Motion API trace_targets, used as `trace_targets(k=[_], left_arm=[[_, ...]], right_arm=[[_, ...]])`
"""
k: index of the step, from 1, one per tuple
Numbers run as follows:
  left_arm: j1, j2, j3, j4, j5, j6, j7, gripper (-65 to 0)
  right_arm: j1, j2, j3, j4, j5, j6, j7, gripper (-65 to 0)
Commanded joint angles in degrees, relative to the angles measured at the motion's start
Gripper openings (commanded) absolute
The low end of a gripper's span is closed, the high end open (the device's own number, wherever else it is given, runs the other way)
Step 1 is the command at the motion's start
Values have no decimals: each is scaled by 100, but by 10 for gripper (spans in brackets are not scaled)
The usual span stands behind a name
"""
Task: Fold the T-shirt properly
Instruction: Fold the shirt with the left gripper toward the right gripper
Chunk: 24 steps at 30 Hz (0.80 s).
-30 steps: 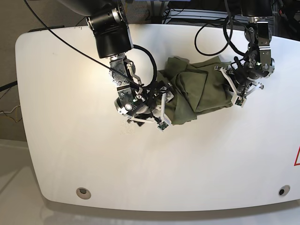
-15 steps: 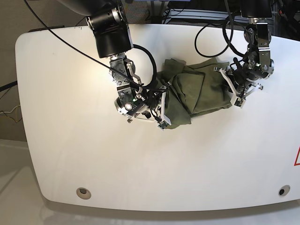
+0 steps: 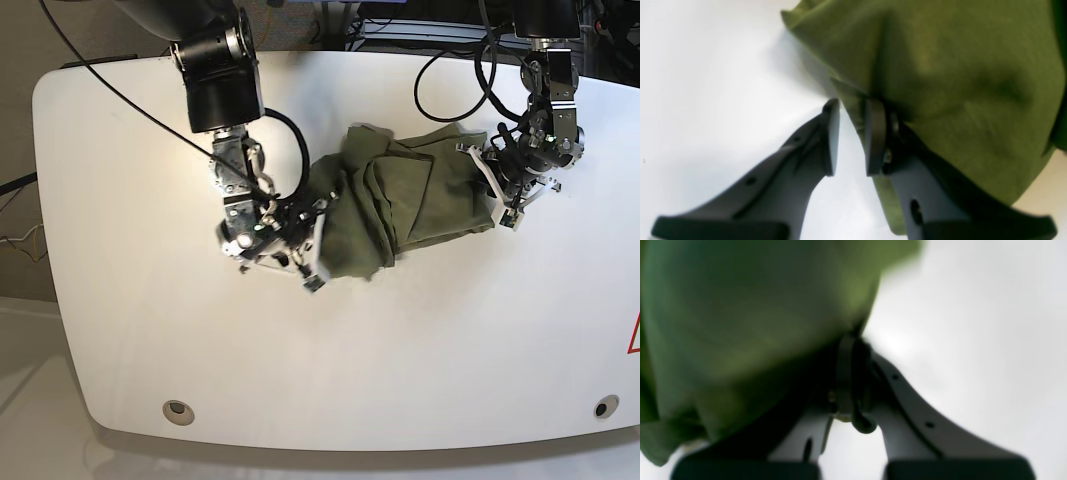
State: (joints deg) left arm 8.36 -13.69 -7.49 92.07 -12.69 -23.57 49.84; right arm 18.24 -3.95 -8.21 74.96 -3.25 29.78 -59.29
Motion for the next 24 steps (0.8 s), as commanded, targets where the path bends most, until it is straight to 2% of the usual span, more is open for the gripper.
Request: trace_targets(k=[1,7,14,24], left_arm=[[4,-15,23,-16,78,-30,224,-531],[-5,-15,23,-16,78,-30,224,-531],[-181,-15,23,-42,86,-30,224,-531],[-506,-15,32,-667,86,-30,224,-531]], right_arm=[[176,-32,166,131,30,-20,-45,-650],[255,-49,192,227,30,-11,-353,-650],[220,-67,183,948,39,-11,-704,-650],[211,-216,183,1493,39,24,-1135,-650]])
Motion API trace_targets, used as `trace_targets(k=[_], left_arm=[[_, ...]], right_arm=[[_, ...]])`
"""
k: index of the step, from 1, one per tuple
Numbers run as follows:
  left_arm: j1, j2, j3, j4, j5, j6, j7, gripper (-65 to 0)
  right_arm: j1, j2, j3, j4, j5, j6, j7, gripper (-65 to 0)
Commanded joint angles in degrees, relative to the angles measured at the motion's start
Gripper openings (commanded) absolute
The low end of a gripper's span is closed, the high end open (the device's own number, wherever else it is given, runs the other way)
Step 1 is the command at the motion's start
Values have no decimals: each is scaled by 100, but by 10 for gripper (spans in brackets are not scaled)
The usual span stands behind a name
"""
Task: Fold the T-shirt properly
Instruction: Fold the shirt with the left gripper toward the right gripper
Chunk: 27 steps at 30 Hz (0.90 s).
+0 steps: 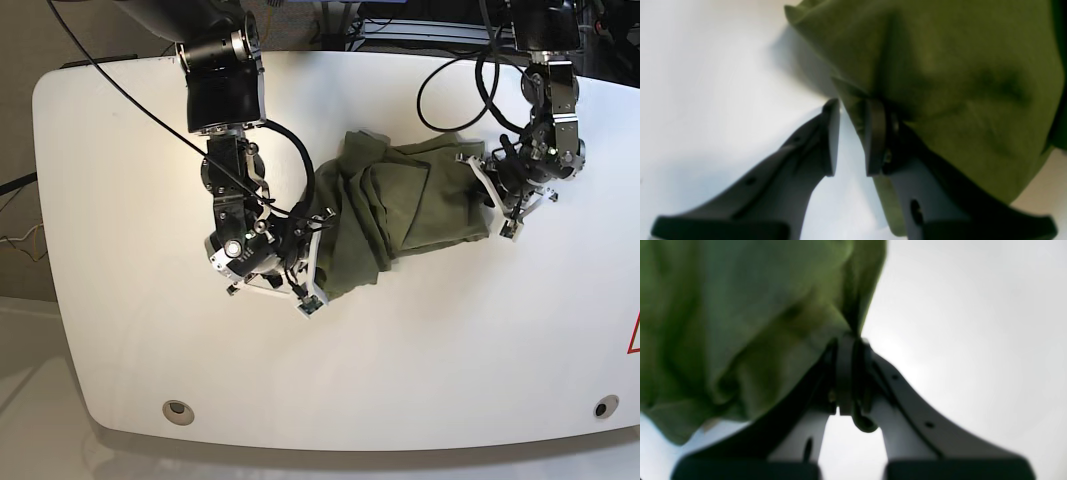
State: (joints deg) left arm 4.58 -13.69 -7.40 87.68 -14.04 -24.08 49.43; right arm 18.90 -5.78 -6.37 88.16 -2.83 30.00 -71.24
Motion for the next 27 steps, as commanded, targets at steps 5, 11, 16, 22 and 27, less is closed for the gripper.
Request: trace_targets(k=[5,11,16,22,27], left_arm=[[-269,-15,23,-605,213,21,213,-531],[-462,-15,32,-1027,213,21,-130,-531],[-621,-15,296,-1379,213,21,-420,-531],[-664,-6,463,-1845,213,30,-692,-531],[-664,-6,612,-2091,213,30,-965,-531]], right_arm=[[-13,-42,-9,252,-3,11,61,-650],[-215,-191,-317,489,6,11,61,-650],[-347,-288,-589,630,6,11,61,-650],[-417,-322,-853,683,6,20,69,-650],[-426,-322,-1002,929,6,20,104,-650]])
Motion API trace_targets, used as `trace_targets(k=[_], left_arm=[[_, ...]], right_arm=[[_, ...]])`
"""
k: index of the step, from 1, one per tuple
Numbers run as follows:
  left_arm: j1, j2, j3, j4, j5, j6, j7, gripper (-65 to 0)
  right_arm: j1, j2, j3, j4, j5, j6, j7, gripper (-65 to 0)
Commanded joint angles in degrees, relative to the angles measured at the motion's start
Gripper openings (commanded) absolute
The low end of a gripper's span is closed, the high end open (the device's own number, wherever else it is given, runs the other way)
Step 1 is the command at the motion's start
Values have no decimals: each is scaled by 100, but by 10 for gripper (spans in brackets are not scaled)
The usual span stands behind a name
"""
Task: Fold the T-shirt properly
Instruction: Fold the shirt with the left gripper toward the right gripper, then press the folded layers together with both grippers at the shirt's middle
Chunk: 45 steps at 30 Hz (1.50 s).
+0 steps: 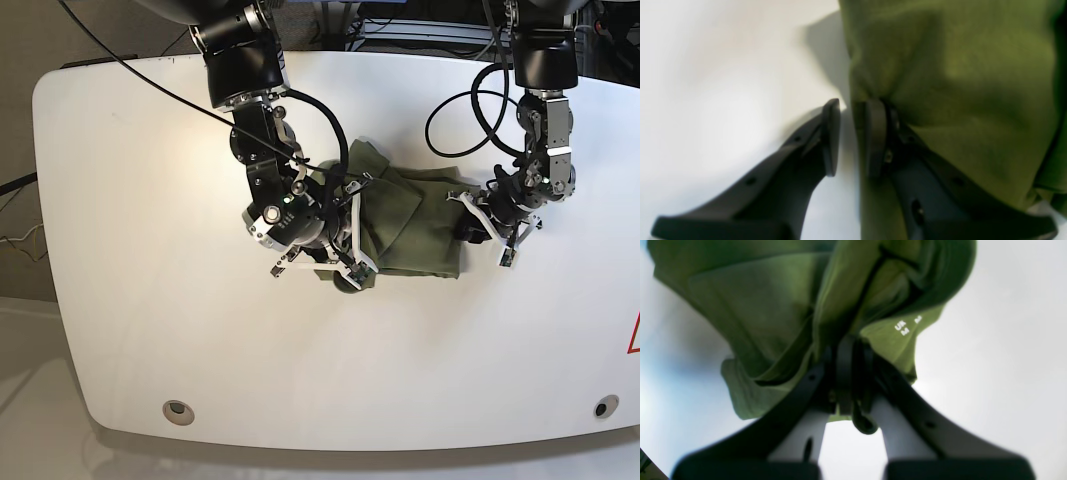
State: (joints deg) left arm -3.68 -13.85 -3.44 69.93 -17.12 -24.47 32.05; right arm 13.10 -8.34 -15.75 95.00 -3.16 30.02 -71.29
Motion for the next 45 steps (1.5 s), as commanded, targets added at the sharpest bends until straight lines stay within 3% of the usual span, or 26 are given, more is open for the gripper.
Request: trace_targets(k=[1,6,13,31,45], left_arm=[[162,9,252,-334,521,69,746,-531],[162,9,533,-536,521,69,456,-531],[144,9,612,-967,521,69,210,-531],[-23,106,621,-1134,521,69,201,-531],[-76,229,832,-1125,530,78,210,-531]], right_arm=[[153,-66,-74,263,39,18,109,-650],[153,-66,-144,368,48,27,118,-650],[303,-66,-109,368,883,27,126,-650],[778,-66,-118,131,1744,18,258,-650],[839,-66,-144,-203,2404,-44,751,-650]])
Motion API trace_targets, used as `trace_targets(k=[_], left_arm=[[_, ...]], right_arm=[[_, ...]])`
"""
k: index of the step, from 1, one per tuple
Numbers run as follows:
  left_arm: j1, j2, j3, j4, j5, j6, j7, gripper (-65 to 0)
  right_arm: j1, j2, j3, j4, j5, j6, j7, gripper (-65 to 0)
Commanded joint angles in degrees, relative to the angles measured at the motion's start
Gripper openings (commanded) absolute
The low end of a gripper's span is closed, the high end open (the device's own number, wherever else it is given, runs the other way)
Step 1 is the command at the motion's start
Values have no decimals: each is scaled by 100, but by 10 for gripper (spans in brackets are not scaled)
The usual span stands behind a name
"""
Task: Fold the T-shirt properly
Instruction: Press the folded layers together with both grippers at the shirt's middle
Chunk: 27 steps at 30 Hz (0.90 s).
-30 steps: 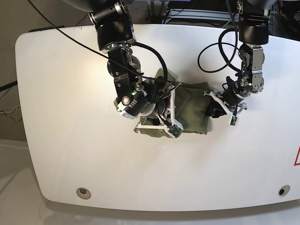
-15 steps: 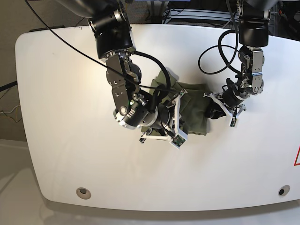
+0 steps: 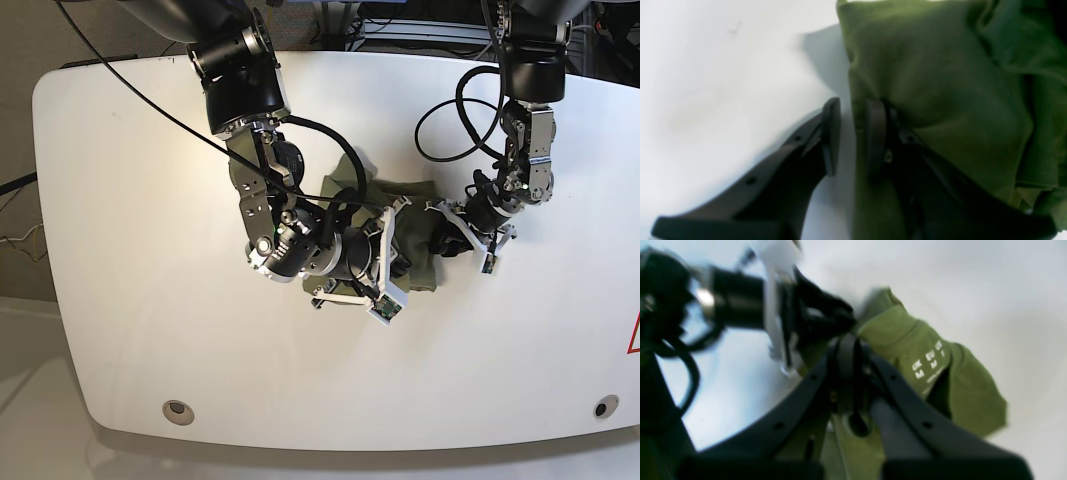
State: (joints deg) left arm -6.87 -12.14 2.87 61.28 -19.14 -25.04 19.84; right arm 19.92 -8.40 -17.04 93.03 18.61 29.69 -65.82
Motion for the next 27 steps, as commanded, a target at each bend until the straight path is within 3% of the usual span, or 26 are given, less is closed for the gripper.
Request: trace_targets(k=[1,7,27], left_arm=[[243,93,200,-259,731,134,1432,-531],[156,199,209,-268,731,134,1458,-531],[147,199,209,-259,731,134,1458,-531]], right_arm=[[166,-60,-15,-59,306,-11,239,-650],[166,-60,-24,-244,561,-11,389,-650],[157,-60,-24,-1097,570,7,925,-650]])
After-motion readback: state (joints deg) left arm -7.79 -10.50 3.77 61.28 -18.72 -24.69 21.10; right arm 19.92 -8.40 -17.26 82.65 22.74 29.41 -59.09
